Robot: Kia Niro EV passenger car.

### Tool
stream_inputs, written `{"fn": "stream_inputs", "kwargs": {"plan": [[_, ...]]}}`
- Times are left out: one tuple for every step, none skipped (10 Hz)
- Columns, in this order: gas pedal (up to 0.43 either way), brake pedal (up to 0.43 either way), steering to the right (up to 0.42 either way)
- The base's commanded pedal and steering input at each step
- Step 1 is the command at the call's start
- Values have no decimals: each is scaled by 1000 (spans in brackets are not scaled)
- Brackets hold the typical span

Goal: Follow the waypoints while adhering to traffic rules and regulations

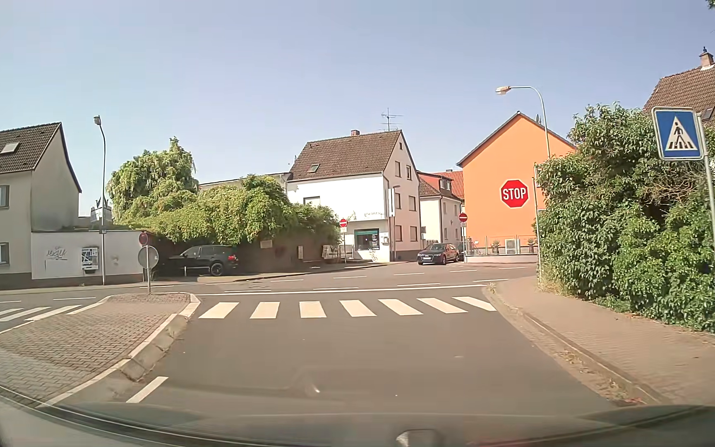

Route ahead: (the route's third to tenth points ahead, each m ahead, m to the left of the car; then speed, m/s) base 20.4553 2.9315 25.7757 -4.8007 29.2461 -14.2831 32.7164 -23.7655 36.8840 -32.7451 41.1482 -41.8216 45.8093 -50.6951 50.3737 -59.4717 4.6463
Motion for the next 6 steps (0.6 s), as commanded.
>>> {"fn": "stream_inputs", "kwargs": {"plan": [[0, 201, 11], [0, 213, 12], [0, 220, 11], [0, 226, 12], [0, 232, 14], [0, 238, 18]]}}
